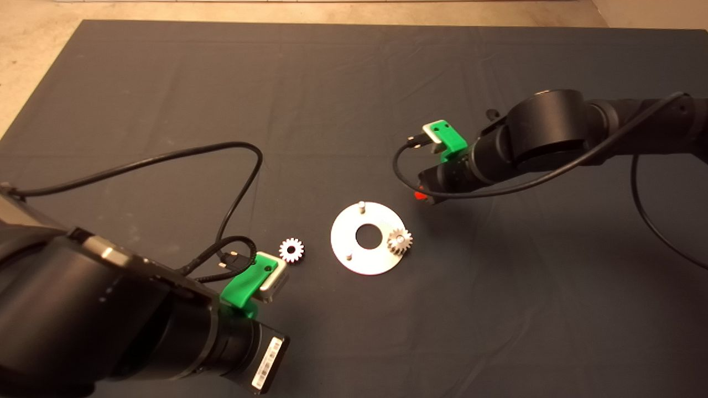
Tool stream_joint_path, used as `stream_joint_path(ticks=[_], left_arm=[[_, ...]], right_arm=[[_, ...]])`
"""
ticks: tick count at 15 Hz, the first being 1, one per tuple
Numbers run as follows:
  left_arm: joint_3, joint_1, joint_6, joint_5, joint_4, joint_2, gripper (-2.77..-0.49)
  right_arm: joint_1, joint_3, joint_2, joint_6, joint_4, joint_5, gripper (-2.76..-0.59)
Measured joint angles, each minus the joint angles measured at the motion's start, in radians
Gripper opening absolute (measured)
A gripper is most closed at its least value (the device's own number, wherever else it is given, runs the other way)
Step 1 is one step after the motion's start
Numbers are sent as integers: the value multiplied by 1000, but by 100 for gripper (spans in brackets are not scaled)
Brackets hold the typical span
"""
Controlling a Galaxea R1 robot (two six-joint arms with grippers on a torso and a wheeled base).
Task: Install three planetary gears onto the carrier pins
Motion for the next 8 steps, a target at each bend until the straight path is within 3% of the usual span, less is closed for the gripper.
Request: stream_joint_path(ticks=[5,8], left_arm=[[0,0,0,0,0,0,-223],[0,0,0,0,0,0,-223]], right_arm=[[6,-22,129,3,42,2,-242],[14,-53,146,2,70,-2,-242]])
